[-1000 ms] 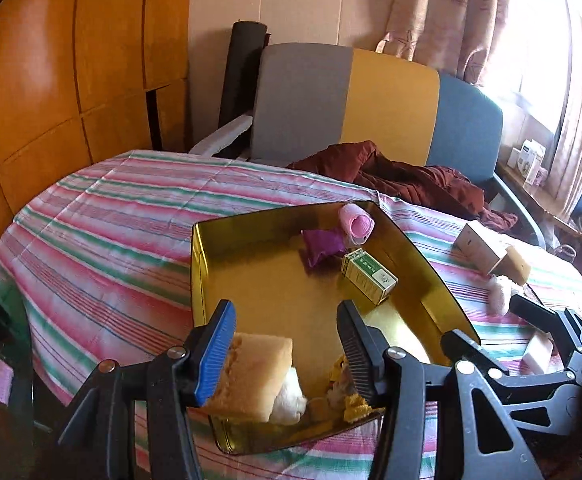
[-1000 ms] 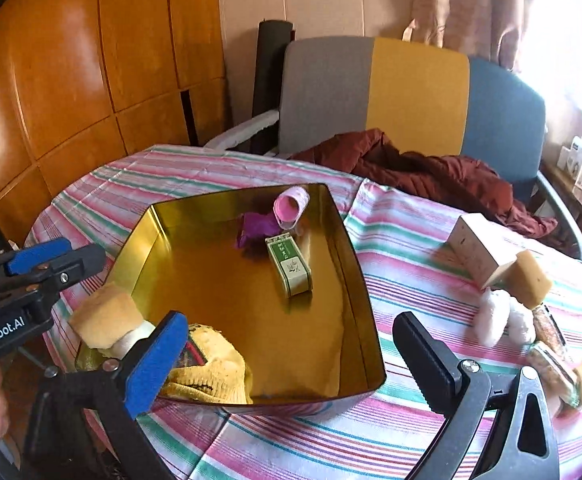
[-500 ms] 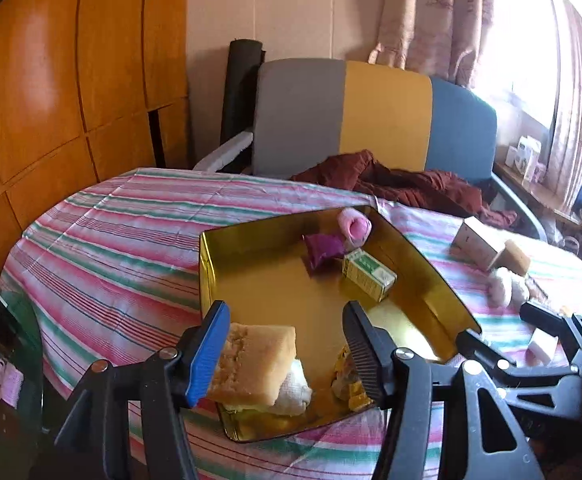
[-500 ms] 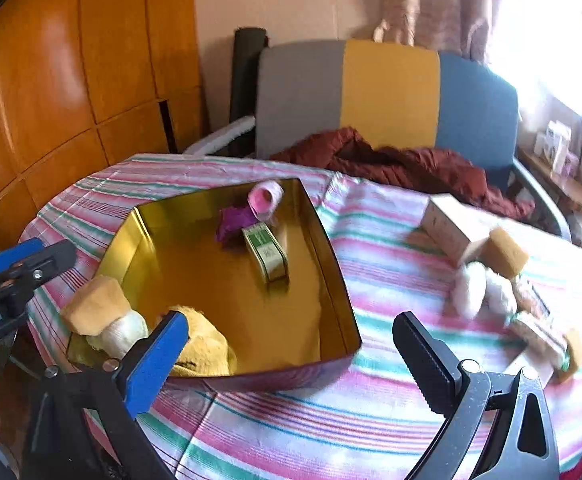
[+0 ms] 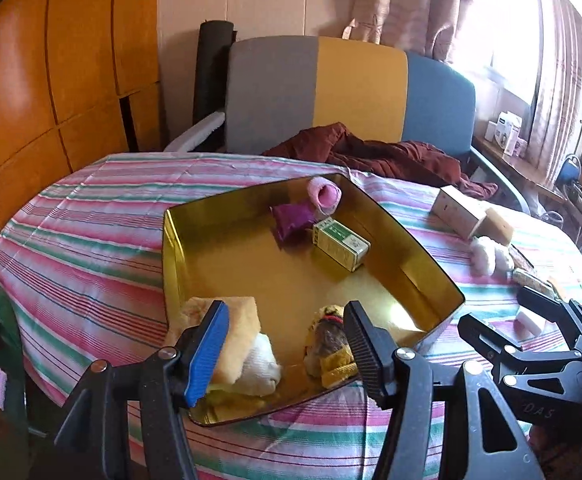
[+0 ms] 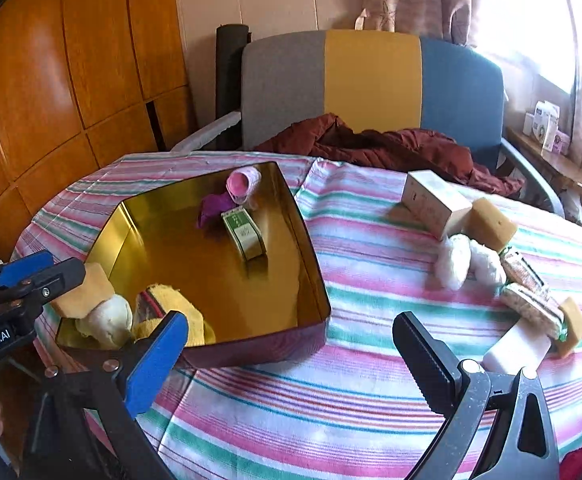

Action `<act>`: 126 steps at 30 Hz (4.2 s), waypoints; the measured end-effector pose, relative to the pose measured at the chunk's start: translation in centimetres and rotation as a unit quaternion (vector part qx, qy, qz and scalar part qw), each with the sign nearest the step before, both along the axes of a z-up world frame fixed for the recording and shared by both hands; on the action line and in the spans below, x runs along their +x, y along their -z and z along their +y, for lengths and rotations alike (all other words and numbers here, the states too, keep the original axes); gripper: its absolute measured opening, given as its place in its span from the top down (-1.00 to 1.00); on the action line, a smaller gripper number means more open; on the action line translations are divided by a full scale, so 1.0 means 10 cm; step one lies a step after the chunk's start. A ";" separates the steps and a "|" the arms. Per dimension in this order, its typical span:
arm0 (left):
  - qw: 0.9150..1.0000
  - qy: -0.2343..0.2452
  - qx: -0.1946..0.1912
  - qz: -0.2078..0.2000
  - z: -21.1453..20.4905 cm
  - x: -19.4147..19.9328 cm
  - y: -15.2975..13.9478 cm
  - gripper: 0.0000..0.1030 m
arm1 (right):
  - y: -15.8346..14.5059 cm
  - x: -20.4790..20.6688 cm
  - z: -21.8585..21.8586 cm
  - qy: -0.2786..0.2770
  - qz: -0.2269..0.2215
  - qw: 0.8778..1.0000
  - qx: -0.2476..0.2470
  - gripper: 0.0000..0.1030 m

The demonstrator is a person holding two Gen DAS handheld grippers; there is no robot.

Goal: Organize objects
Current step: 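Move both open grippers from the gold tray back to the item pile, then grasp the white foam block with the left gripper while the right grasps a yellow sponge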

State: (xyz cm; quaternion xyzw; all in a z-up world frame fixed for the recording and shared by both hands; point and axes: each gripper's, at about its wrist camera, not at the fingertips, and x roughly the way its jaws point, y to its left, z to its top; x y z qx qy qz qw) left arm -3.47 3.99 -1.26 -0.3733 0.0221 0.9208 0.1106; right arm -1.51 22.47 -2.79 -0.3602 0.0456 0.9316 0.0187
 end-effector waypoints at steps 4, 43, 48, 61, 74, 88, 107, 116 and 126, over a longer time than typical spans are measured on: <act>1.000 0.006 0.001 -0.006 0.03 0.00 0.02 -0.21 | 0.06 0.02 0.07 0.004 -0.012 1.000 -0.008 -0.99; 0.928 0.364 -0.001 -0.082 2.35 0.12 0.21 -0.30 | 0.14 0.98 3.41 0.350 -0.045 0.918 -0.183 -1.00; 0.910 0.403 -0.027 -0.093 2.87 0.12 0.40 -0.42 | 0.20 0.98 3.45 0.349 -0.061 0.912 -0.207 -1.00; 0.883 0.447 -0.069 -0.122 3.77 0.04 0.83 -0.61 | 0.25 0.98 3.50 0.347 -0.064 0.907 -0.231 -0.99; 0.891 0.429 -0.058 -0.133 3.80 0.02 1.02 -0.11 | 0.33 1.00 3.51 0.355 -0.067 0.902 -0.235 -0.99; 0.915 0.387 -0.021 -0.112 2.89 0.23 0.98 -0.10 | 0.31 0.73 3.31 0.320 -0.083 0.940 -0.088 -1.00; 0.921 0.381 -0.001 -0.080 2.77 0.30 1.04 -0.14 | 0.52 0.38 3.25 0.270 -0.099 0.957 -0.031 -1.00; 0.922 0.381 0.009 -0.075 2.77 0.29 1.06 -0.15 | 0.64 0.32 3.33 0.270 -0.120 0.955 -0.038 -0.74; 0.922 0.380 0.009 -0.072 2.78 0.30 1.06 -0.15 | 0.71 0.26 3.26 0.252 -0.142 0.957 -0.031 -0.21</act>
